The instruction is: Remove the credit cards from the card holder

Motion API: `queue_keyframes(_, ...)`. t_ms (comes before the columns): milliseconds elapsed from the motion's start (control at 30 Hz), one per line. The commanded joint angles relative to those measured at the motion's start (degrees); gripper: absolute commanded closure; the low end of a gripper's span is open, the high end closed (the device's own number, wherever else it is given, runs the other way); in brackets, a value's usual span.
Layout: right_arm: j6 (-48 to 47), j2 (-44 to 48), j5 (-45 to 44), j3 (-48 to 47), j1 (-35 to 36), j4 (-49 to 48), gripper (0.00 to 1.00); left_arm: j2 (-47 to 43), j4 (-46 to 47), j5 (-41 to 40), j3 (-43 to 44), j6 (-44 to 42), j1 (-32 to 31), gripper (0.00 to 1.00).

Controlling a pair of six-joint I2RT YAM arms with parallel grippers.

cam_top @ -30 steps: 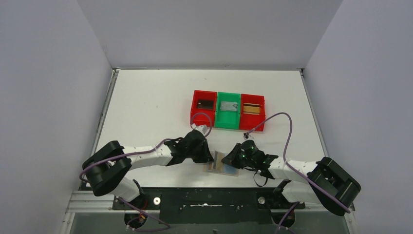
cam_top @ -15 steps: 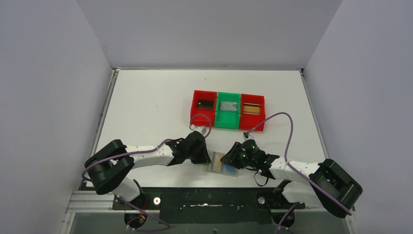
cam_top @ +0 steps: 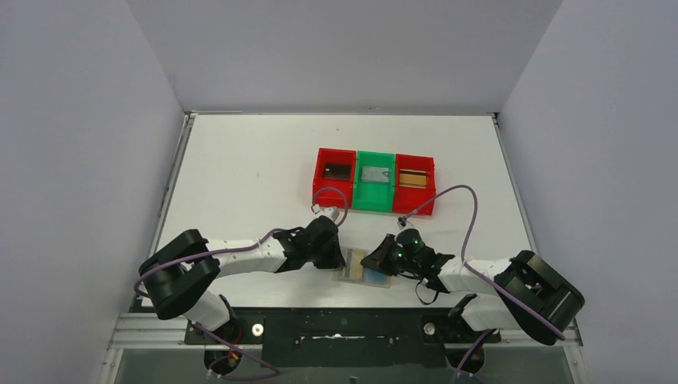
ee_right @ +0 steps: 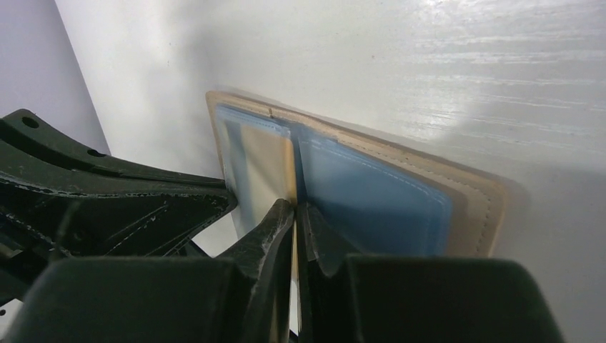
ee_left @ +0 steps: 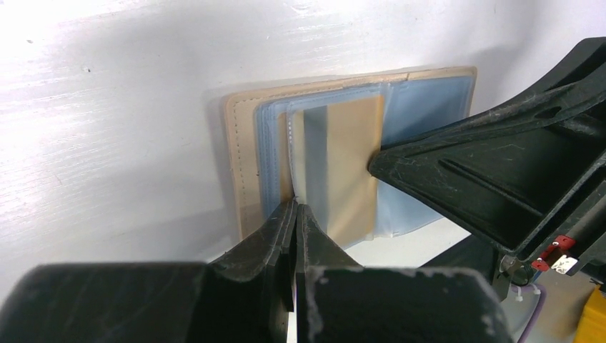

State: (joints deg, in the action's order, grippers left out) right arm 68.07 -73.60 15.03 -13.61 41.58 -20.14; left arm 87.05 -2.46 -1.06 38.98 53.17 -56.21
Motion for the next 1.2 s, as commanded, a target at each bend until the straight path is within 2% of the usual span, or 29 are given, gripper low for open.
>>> queue_keyframes(0, 1.37, 1.79, 2.61, 1.99, 0.05, -7.01, 1.0, 1.16, -3.89, -3.15, 0.14, 0.43, -0.75, 1.0)
queue_keyframes(400, 0.98, 9.41, 5.28, 6.11, -4.38, -4.57, 1.0, 1.39, -4.36, -4.02, 0.3, 1.27, -0.75, 1.0)
queue_keyframes(600, 1.5, 10.73, 4.82, 7.19, -5.19, -2.9, 1.0, 1.73, -3.96, -3.29, 0.86, 1.06, -0.87, 1.0)
queue_keyframes(767, 2.14, 8.72, 3.58, 6.88, -5.54, 0.03, 1.0, -2.84, -0.62, -3.45, 0.32, 0.66, -1.12, 0.99)
queue_keyframes(833, 1.43, 6.99, 1.92, 5.76, -5.5, 3.84, 0.98, -5.13, 1.64, -3.18, 0.06, 0.03, -1.1, 0.88)
queue_keyframes(933, 0.31, 5.02, -1.28, 3.95, -5.36, 9.13, 0.98, -7.45, 5.3, -1.42, 0.1, -0.92, -1.1, 0.78)
queue_keyframes(1033, -0.06, 4.88, -4.16, 3.32, -5.22, 13.79, 0.98, -7.24, 7.84, 1.37, 0.63, -2.06, -1.1, 0.73)
queue_keyframes(1167, -0.6, 5.84, -7.16, 2.71, -5.11, 18.94, 0.99, -3.82, 8.16, 3.99, 2.03, -2.62, -1.1, 0.73)
